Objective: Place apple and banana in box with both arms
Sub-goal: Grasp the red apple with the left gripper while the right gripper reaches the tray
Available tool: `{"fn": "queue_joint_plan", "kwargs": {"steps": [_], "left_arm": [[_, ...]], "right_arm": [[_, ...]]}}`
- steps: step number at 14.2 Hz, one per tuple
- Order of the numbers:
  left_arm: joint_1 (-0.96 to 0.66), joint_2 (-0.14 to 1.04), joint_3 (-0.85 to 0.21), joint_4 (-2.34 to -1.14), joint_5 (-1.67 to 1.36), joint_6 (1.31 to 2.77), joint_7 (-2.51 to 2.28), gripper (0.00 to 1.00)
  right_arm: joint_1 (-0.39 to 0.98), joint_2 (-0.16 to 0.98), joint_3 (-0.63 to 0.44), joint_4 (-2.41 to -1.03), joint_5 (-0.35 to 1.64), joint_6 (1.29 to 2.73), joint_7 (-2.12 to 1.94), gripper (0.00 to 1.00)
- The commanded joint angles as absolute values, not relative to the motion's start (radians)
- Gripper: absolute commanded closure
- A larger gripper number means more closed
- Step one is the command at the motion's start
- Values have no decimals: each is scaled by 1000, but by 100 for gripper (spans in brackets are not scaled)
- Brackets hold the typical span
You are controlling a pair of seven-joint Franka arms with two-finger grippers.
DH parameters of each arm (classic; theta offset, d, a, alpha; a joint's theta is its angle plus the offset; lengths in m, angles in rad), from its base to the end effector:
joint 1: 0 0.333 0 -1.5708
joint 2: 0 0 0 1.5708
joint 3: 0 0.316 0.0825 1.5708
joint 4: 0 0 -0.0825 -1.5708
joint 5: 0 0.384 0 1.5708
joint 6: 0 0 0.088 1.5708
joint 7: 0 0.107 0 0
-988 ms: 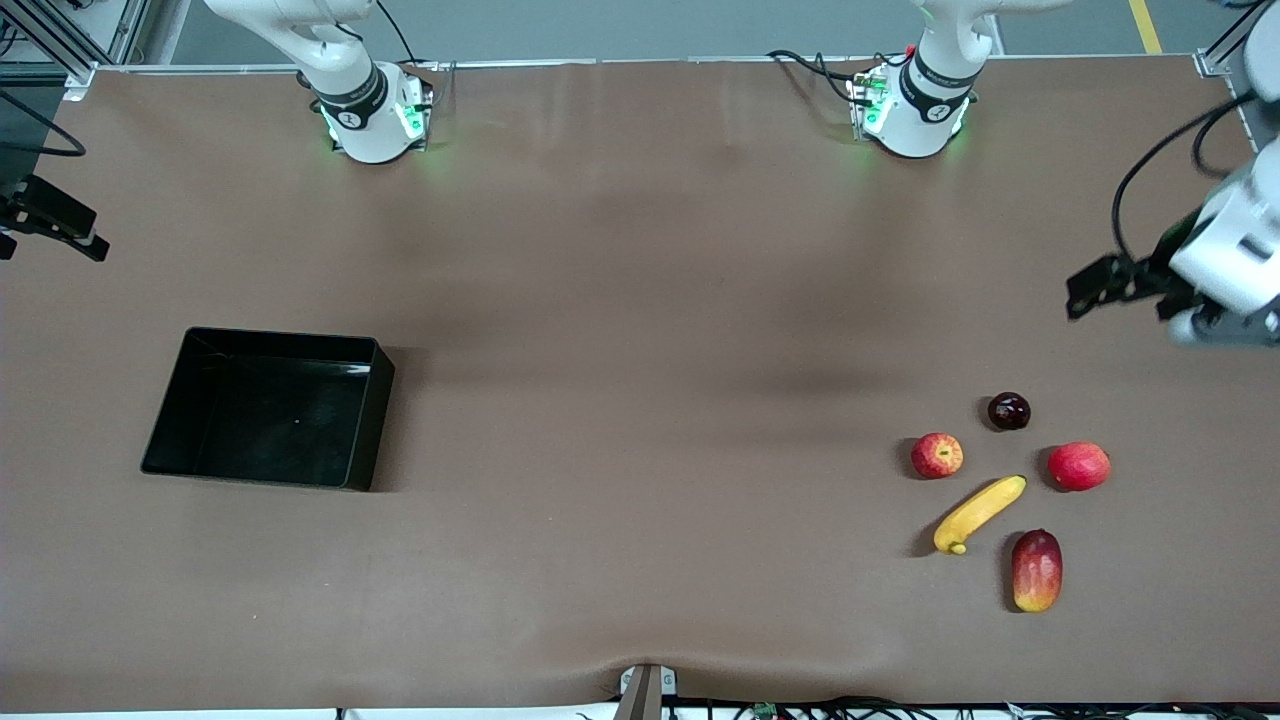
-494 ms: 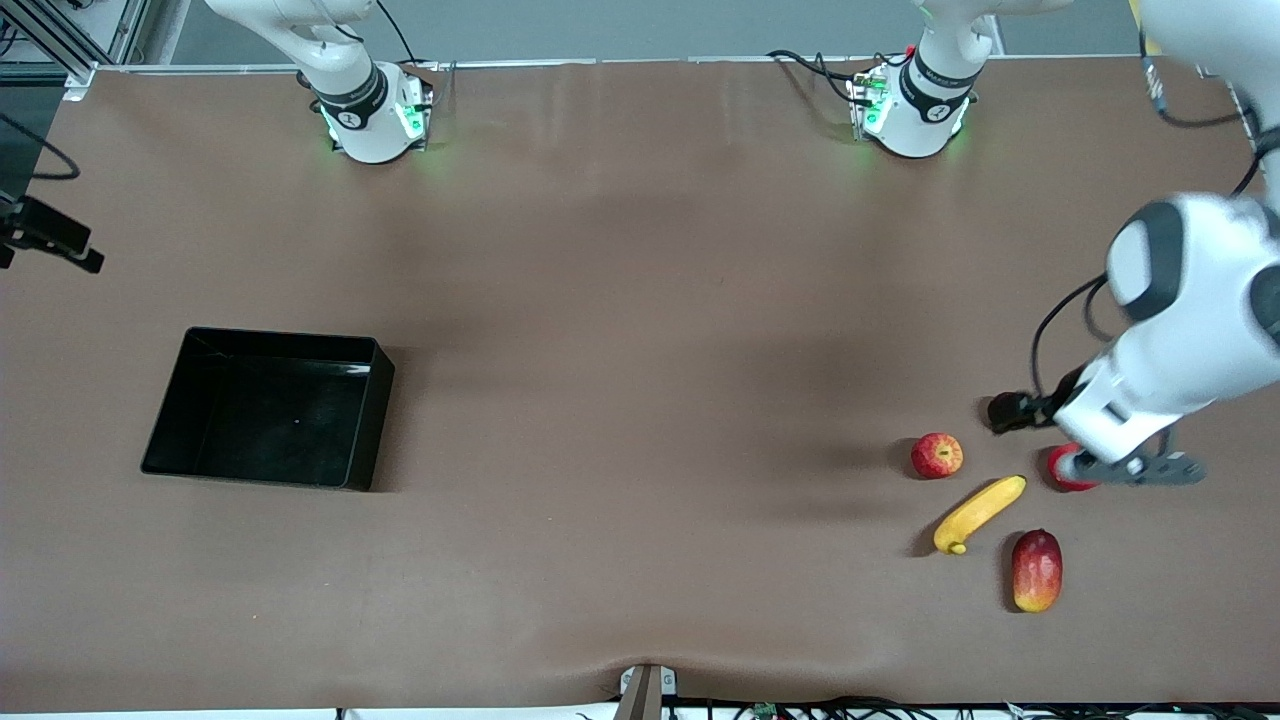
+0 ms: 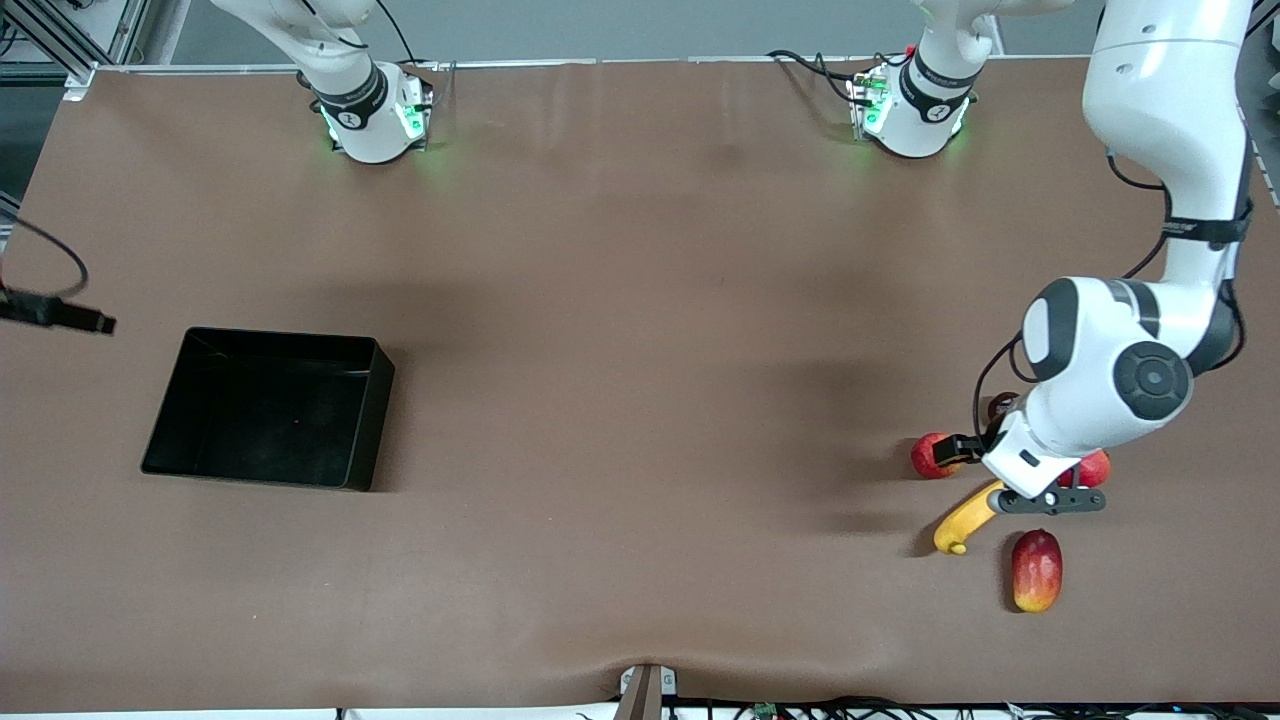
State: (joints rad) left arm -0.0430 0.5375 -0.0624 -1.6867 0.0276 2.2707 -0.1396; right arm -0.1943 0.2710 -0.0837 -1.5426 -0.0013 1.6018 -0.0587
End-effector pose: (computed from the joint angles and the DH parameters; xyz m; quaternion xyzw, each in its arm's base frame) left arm 0.6774 -0.0663 0.2921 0.9996 0.0132 0.0230 0.0080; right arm 0.5976 -0.1653 0.4806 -0.9885 0.1084 0.1057 0.0059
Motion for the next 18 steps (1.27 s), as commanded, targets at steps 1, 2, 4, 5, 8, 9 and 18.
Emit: {"fn": "queue_joint_plan", "kwargs": {"steps": [1,2,4,5,8,9,18], "left_arm": [[-41,531,-63,-1791,12,2387,-181,0],[-43,535,-63,-1816,14,2417,-204,0],[-44,552,-61,-1836,14,2451,-218,0],[-44,564,-61,-1838,14,2453,-218,0],[-44,581,-61,-1836,21,2456,-218,0],[-44,583,-61,-1836,23,2456,-216,0],[-48,574,-61,-1798,25,2457,-212,100]], "right_arm": [[-259,368,-69,-1520,-5,1669,-187,0],[-273,402,-69,-1520,-2,1707,-213,0],[-282,469,-68,-1526,2,1776,-216,0],[-285,500,-67,-1534,2,1804,-235,0],[-287,567,-66,-1554,9,1870,-302,0],[-288,581,-67,-1568,14,1899,-308,0],[-318,641,-63,-1628,20,1985,-410,100]]}}
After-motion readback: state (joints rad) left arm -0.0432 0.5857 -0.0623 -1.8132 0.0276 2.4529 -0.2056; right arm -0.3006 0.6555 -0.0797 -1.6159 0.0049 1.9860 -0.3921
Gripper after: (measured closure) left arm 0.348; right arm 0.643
